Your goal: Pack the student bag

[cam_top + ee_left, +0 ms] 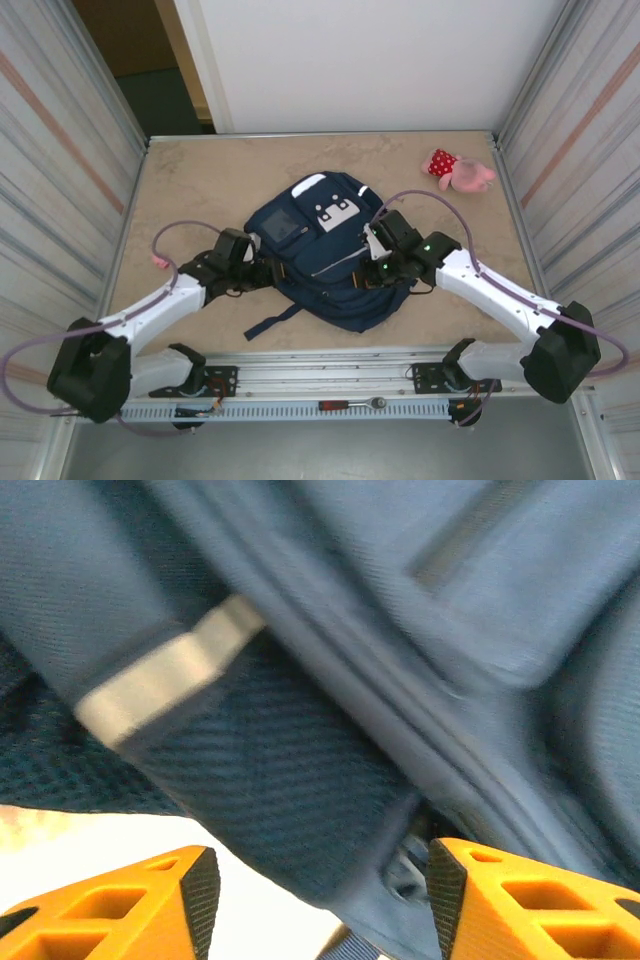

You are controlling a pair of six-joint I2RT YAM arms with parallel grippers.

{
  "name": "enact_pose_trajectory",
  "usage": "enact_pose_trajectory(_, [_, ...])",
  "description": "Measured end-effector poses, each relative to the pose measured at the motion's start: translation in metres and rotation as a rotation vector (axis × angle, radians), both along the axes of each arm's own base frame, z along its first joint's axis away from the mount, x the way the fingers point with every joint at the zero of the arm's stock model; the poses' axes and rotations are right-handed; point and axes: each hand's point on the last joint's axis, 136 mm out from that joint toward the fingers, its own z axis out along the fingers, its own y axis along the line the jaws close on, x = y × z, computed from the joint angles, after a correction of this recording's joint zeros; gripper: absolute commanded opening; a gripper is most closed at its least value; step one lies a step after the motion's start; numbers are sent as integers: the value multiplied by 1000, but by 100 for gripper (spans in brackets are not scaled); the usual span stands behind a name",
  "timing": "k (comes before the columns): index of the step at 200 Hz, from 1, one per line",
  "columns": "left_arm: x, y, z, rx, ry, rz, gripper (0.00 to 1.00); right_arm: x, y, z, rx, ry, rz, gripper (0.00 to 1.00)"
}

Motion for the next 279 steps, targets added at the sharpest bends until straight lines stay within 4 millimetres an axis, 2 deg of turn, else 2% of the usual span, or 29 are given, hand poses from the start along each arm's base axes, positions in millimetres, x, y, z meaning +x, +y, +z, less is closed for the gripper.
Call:
enact_pose_trajectory(32, [28, 4, -19, -26, 58, 90, 57, -5, 17, 0, 3, -30, 3, 0])
enact_pose_trajectory(60, [64, 3, -20, -57, 60, 129, 58, -3, 35, -3, 17, -51, -10, 0])
enact_pose_trajectory(98, [123, -4, -3, -105, -4, 156, 59, 8, 64, -13, 22, -65, -26, 0])
enact_pose_trajectory(128, [140, -8, 24, -132, -66, 152, 62, 20, 87, -8, 34, -93, -29, 0])
enact_pose_trajectory(155, [122, -2, 55, -152, -97, 160, 65, 26, 93, -3, 49, -115, -36, 0])
enact_pose_trajectory(185, [73, 10, 105, -223, -156, 213, 64, 26, 93, -4, 48, -114, -35, 0])
enact_pose_trajectory(206, [34, 6, 118, -275, -158, 229, 63, 26, 93, -5, 46, -111, -34, 0])
enact_pose_trajectory(222, [8, -3, 114, -300, -116, 228, 62, 26, 94, -6, 47, -108, -31, 0])
enact_pose_trajectory(240, [-10, -13, 99, -321, -43, 241, 61, 25, 95, -7, 49, -101, -27, 0])
enact_pose_trajectory(261, [-23, -25, 75, -321, 54, 265, 58, 24, 95, -7, 52, -98, -22, 0])
enact_pose_trajectory(279, [-27, -37, 65, -331, 106, 280, 56, 23, 96, -8, 50, -95, -19, 0])
